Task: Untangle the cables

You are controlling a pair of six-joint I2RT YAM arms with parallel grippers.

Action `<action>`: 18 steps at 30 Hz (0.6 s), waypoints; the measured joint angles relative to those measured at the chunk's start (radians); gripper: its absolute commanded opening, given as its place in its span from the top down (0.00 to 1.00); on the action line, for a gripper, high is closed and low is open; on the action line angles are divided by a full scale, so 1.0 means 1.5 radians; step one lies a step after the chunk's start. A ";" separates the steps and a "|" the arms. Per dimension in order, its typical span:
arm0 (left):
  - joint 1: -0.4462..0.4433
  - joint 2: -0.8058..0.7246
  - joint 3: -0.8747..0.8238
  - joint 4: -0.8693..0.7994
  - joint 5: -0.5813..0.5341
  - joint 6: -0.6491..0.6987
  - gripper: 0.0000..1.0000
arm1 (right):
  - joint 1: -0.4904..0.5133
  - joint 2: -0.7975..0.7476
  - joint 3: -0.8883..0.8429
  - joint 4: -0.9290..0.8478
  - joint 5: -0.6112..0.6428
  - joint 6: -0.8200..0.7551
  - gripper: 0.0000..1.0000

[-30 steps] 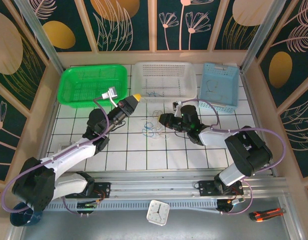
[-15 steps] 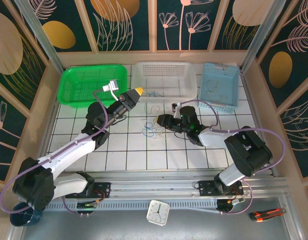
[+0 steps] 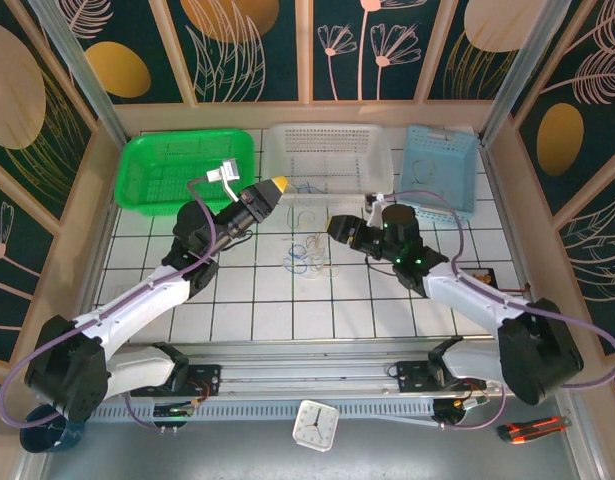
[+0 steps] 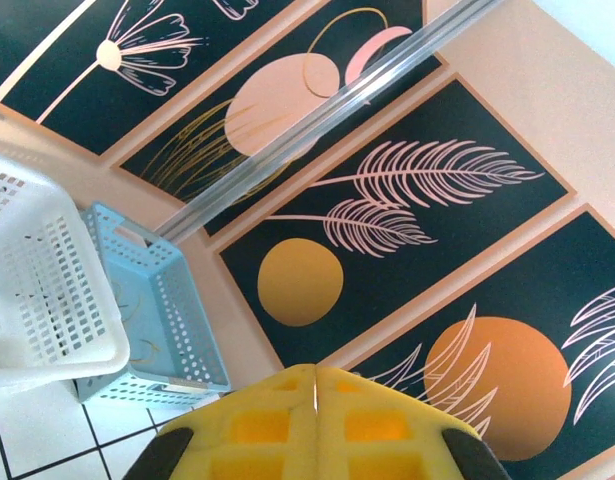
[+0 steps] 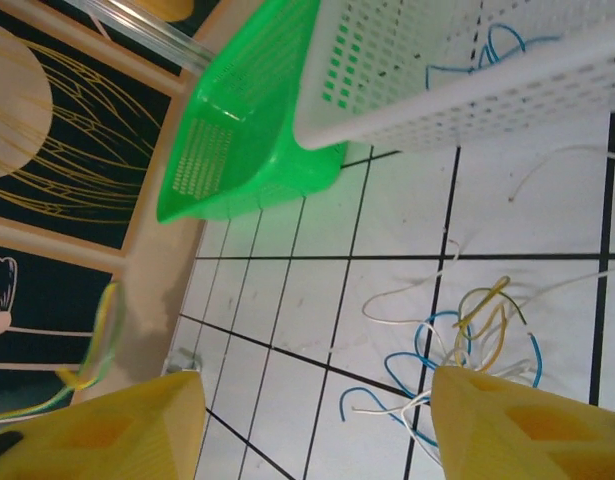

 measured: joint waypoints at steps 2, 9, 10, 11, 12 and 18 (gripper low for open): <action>0.000 0.000 -0.004 0.000 0.000 0.002 1.00 | 0.000 -0.012 0.012 -0.011 -0.005 0.006 0.31; 0.000 0.000 -0.011 0.001 0.000 0.005 1.00 | 0.012 -0.014 0.020 0.007 -0.039 0.059 0.30; 0.000 0.000 -0.011 0.002 0.000 0.005 1.00 | 0.019 -0.011 0.020 0.015 -0.042 0.069 0.30; 0.000 0.000 -0.012 0.003 0.000 0.005 1.00 | 0.025 -0.007 0.020 0.023 -0.047 0.076 0.31; 0.000 0.000 -0.012 0.004 0.000 0.005 1.00 | 0.031 -0.002 0.021 0.031 -0.051 0.082 0.31; 0.000 0.000 -0.013 0.006 0.000 0.005 1.00 | 0.063 0.050 0.027 0.079 -0.062 0.113 0.36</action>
